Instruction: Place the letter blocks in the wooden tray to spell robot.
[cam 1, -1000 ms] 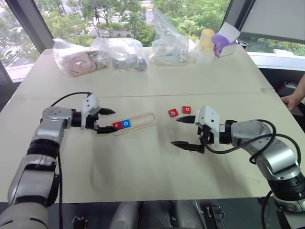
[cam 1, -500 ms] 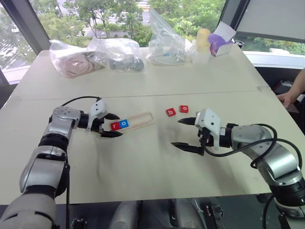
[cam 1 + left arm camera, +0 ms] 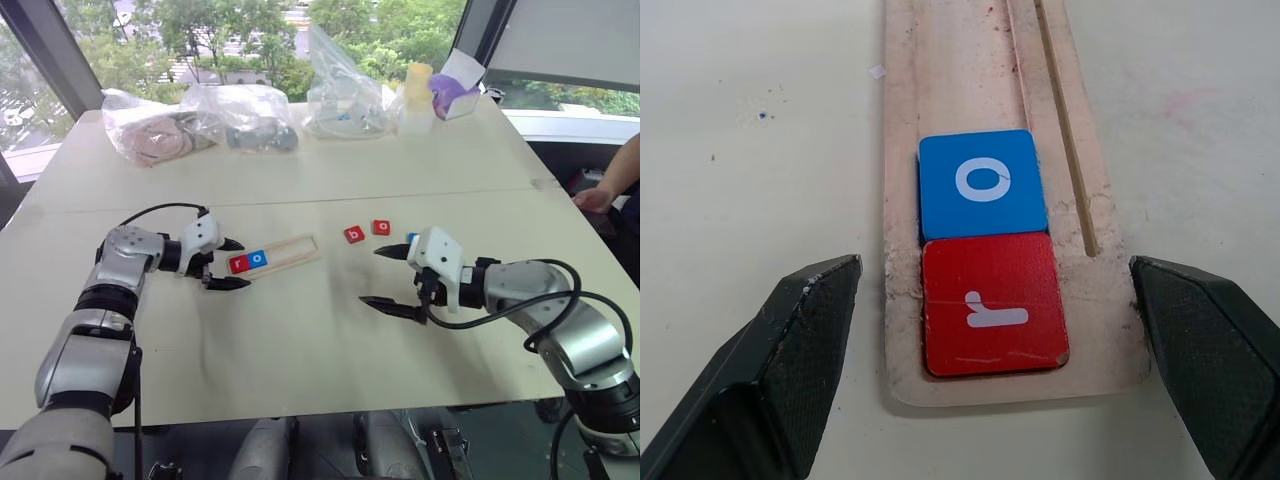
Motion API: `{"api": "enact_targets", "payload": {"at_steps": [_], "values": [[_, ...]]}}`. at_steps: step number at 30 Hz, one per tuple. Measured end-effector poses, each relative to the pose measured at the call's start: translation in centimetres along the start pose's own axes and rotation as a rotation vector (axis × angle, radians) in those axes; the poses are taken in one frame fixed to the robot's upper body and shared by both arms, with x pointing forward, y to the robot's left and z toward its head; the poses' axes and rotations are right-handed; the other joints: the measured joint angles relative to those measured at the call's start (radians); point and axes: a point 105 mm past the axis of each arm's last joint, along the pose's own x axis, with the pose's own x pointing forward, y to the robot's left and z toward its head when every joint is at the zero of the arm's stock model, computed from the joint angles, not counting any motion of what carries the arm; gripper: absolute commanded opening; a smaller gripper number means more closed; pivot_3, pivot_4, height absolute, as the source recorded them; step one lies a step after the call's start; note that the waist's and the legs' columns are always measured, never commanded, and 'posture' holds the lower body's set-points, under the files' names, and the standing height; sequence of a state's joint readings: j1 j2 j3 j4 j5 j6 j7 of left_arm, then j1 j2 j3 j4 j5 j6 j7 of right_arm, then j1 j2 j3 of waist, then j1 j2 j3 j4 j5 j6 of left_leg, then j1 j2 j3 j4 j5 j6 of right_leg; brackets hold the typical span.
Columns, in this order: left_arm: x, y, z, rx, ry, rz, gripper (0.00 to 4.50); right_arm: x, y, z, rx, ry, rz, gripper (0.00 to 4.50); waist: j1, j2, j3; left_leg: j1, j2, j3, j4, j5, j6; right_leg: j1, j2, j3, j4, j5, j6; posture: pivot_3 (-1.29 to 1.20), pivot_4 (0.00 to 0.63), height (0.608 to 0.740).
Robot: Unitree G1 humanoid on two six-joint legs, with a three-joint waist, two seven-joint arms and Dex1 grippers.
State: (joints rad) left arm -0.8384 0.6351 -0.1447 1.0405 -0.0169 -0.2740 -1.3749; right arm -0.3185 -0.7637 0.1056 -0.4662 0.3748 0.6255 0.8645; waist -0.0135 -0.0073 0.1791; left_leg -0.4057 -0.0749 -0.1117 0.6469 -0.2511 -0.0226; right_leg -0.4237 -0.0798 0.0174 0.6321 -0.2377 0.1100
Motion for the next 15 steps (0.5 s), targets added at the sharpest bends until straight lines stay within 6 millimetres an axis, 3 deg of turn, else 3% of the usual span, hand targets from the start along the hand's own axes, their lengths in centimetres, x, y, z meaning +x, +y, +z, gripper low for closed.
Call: {"api": "enact_targets", "payload": {"at_steps": [4, 8, 15], "values": [[0.01, -0.02, -0.08, -0.008, 0.003, -0.001, 4.5, -0.01, -0.05, -0.03, -0.005, 0.004, -0.004, 4.47, 0.0, 0.0, 0.0, 0.0, 0.0, 0.0, 0.0, 0.0, 0.0, 0.0, 0.0, 0.0, 0.0, 0.0, 0.0, 0.0, 0.15, 0.74], [0.05, -0.14, -0.15, -0.01, 0.008, -0.011, 3.19, -0.01, -0.06, -0.04, -0.006, 0.004, -0.004, 4.5, 0.0, 0.001, -0.001, 0.0, 0.0, 0.0, 0.0, 0.0, 0.0, 0.0, 0.0, 0.0, 0.001, 0.0, 0.0, 0.0, 0.15, 0.74], [0.07, -0.28, -0.1, -0.006, 0.01, -0.021, 3.12, -0.01, -0.07, 0.01, -0.008, 0.004, -0.002, 4.5, -0.001, 0.001, -0.001, 0.001, 0.0, 0.0, 0.001, 0.0, 0.0, 0.0, 0.0, 0.001, 0.001, 0.0, 0.0, 0.0, 0.15, 0.74]]}}
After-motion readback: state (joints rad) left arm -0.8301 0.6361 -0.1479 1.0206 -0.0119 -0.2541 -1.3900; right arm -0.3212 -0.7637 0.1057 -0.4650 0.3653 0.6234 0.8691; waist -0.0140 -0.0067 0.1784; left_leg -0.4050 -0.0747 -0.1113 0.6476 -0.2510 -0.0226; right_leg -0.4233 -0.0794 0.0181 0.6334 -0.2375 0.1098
